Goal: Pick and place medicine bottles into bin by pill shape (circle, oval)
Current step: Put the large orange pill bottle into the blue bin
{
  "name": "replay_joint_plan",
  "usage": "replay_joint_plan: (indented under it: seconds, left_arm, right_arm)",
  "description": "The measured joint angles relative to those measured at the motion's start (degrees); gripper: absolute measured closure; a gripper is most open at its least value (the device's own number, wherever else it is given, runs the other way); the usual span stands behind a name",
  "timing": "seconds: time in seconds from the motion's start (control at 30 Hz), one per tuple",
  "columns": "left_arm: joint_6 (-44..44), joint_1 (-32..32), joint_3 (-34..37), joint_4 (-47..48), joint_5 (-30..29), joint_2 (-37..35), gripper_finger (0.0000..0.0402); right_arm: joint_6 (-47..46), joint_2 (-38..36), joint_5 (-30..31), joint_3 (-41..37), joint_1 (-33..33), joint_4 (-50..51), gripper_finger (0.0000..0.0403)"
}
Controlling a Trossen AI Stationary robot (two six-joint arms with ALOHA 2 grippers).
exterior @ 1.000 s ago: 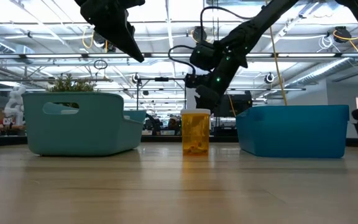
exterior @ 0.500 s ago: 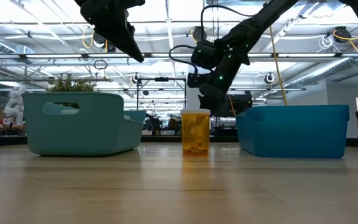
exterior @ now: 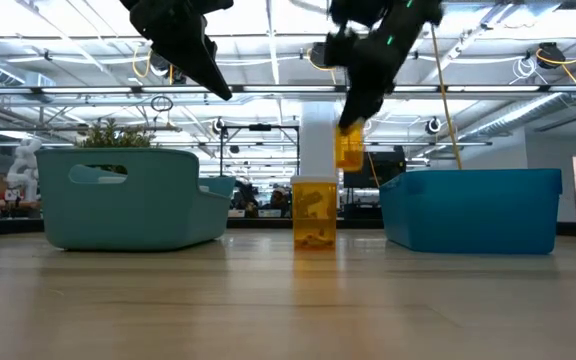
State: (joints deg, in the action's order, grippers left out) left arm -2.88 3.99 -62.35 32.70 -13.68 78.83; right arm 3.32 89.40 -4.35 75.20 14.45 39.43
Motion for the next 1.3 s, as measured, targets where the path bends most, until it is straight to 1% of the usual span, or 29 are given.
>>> replay_joint_plan:
  seconds: [0.17, 0.33, 0.53, 0.67, 0.8, 0.87, 1.13, 1.3]
  left_arm:
    - [0.5, 0.0, 0.0, -1.0, 0.0, 0.0, 0.0151]
    - [1.1, 0.0, 0.0, -3.0, 0.1, 0.0, 0.0151]
    - [1.9, 0.2, 0.0, -2.9, 0.2, 0.0, 0.0151]
    - [2.3, 0.7, 0.0, -3.0, 0.2, 0.0, 0.0151]
    - [3.3, 1.5, 0.0, -3.0, 0.2, 0.0, 0.0151]
    - [3.4, 2.1, 0.0, -3.0, 0.2, 0.0, 0.0151]
    - [3.0, 3.6, 0.0, -5.9, 0.3, 0.0, 0.0151]
    - [1.9, 3.7, 0.0, -8.2, 0.3, 0.0, 0.0151]
  right_arm:
    - [-6.6, -6.0, 6.4, 0.0, -8.2, 4.0, 0.0189]
    - [-14.9, -9.8, 9.2, 0.0, -15.5, 8.9, 0.0189]
    - [-23.8, -11.1, 13.5, 0.0, -23.3, 16.4, 0.0189]
    - [-28.5, -11.1, 14.3, -0.7, -26.9, 17.0, 0.0189]
    - [-31.8, -11.1, 16.5, -4.1, -29.3, 16.9, 0.0189]
    - [-33.2, -11.4, 16.5, -6.4, -29.9, 16.6, 0.0189]
    - [-36.7, -11.5, 16.7, -15.0, -30.1, 10.3, 0.0189]
    - [-37.2, -11.5, 19.0, -20.2, -29.8, 6.2, 0.0189]
